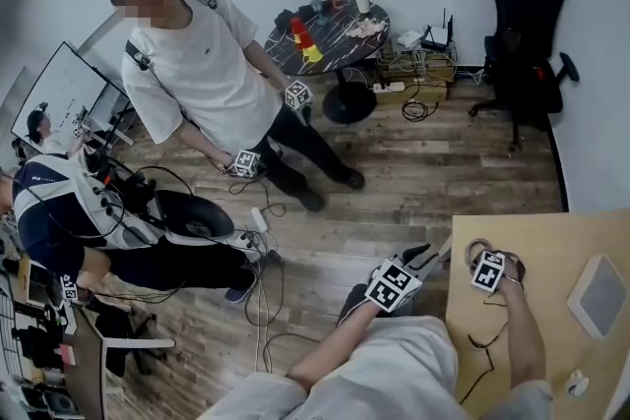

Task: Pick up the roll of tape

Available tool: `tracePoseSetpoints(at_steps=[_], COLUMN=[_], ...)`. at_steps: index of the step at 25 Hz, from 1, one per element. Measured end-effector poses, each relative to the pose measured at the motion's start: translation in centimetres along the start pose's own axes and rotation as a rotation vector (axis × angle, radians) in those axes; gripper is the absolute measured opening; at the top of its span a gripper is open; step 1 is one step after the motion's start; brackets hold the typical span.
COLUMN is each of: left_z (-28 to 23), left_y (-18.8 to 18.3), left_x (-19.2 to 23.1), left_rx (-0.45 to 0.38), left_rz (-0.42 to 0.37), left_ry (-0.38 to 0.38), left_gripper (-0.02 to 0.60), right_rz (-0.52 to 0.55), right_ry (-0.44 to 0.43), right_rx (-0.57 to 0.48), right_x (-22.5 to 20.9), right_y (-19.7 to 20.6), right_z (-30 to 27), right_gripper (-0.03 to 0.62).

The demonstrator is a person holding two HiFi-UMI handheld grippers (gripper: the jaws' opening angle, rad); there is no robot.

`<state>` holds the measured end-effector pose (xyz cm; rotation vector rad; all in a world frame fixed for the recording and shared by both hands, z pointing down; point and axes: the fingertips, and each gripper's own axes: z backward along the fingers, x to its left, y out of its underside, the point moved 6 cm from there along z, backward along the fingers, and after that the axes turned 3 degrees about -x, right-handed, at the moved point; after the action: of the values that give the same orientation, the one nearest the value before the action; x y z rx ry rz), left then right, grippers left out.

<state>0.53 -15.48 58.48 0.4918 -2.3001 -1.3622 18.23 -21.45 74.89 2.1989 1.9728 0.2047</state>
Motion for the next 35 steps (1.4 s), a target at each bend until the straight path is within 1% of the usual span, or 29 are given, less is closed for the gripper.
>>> tracePoseSetpoints(at_steps=[3,6,9,14,18,23,26,35], left_z=[0.3,0.2,-0.1,-0.6,-1.0,-1.3,-1.4,-1.5], left_y=[0.0,-0.1,-0.3,-0.6,-0.3,-0.5,-0.3,-0.5], left_x=[0.2,0.3,0.4,0.4,0.9,0.7,0.9,1.1], left_rx=[-0.008,-0.023,-0.029,-0.016,-0.012,-0.008,-0.004,-0.012], left_rz=[0.010,0.025,0.024,0.004,-0.009,0.002,-0.007,-0.006], left_ry=[-0.007,-0.001,0.011,0.030,0.019,0.033,0.033,0.038], left_gripper=[0.045,0.007,0.005,0.005,0.005,0.005,0.005,0.005], right_rz=[-0.001,-0.003,-0.003,-0.014,-0.015,-0.004,-0.004,-0.057], right_ry=[-0.004,-0.006,0.002,0.007,0.017,0.038,0.044,0.079], right_rx=[0.000,0.004,-0.003,-0.002,-0.007,-0.021,-0.026,-0.079], right_x=[-0.1,-0.2,-0.3,-0.4,-0.9,-1.5,-1.7,-2.1], right_y=[-0.2,-0.3,-0.6,-0.1,-0.1,-0.7,-1.1,-1.8], right_z=[-0.1,-0.2,-0.1,0.4,1.1,2.2,2.5,3.7], right_gripper=[0.043,0.043,0.043,0.043,0.044,0.043,0.043,0.044])
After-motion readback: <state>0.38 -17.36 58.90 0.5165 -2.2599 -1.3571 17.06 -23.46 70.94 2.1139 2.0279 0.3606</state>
